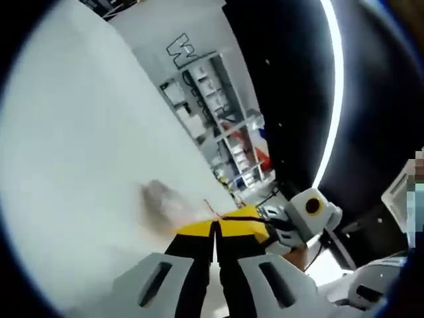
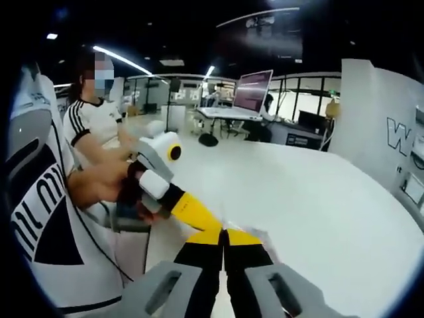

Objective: Open the resealable bag by pulling the two sides of the seal apart until the entire bag opening is separated and visibly accessible.

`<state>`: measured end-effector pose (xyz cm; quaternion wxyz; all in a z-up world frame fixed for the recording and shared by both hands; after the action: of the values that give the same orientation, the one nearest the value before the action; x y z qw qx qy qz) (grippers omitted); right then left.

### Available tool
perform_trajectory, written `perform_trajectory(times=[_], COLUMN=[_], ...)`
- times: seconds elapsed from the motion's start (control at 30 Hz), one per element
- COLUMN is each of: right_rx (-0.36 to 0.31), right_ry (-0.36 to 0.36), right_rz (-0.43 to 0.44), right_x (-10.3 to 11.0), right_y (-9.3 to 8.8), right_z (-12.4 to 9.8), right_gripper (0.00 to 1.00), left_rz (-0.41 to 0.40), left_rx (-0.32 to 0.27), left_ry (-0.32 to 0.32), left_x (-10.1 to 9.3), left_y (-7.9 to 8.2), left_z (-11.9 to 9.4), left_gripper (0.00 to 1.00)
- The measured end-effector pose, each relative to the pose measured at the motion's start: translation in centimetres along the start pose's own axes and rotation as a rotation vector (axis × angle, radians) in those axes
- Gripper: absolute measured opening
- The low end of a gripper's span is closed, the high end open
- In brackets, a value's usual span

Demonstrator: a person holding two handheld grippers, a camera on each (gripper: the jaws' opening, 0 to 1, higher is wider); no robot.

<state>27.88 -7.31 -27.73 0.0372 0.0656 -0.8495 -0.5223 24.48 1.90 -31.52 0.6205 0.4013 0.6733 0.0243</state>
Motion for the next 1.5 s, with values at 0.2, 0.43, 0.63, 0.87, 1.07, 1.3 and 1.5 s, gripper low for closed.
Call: perform_trajectory(times=[0.2, 0.43, 0.63, 0.87, 1.07, 1.3, 1.5], right_rx=[0.055, 0.140, 0.213, 0.224, 0.194, 0.124, 0.072], right_ry=[0.057, 0.208, 0.248, 0.264, 0.238, 0.185, 0.140], right_rz=[-0.015, 0.048, 0.061, 0.088, 0.127, 0.070, 0.088], right_x=[-0.1, -0.3, -0.8, -1.0, -0.9, 0.2, -0.4], right_y=[-0.1, 0.3, -0.1, -0.4, -0.4, 0.7, 0.9], right_z=[0.1, 0.5, 0.9, 1.2, 1.2, 0.9, 0.3], right_gripper=[0.00, 0.00, 0.00, 0.00, 0.00, 0.00, 0.00], left_rz=[0.084, 0.177, 0.219, 0.270, 0.303, 0.307, 0.266], left_rx=[0.008, 0.015, 0.021, 0.021, 0.028, 0.008, 0.003], left_ry=[0.023, 0.056, 0.070, 0.094, 0.117, 0.150, 0.078], left_x=[0.1, 0.1, 0.6, 0.6, 0.7, 0.8, 0.4], left_y=[-0.5, -1.0, -0.3, -0.3, -0.3, 0.0, -0.3], left_z=[-0.2, -0.4, -0.4, -0.3, -0.3, -0.3, -0.6], left_gripper=[0.01, 0.01, 0.01, 0.01, 0.01, 0.00, 0.01])
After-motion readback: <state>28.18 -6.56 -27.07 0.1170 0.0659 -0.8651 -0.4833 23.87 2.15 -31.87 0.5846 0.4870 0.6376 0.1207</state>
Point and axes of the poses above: the point that each gripper's makers call its tool centre point, and the gripper's own axes: z roughly forward along the fingers, x roughly to its left, y roughly out of its top, the point moved 6 cm from there along -z, roughly backward along the fingers, and after that the axes turned 15 degrees about y, right-handed, at the moved point
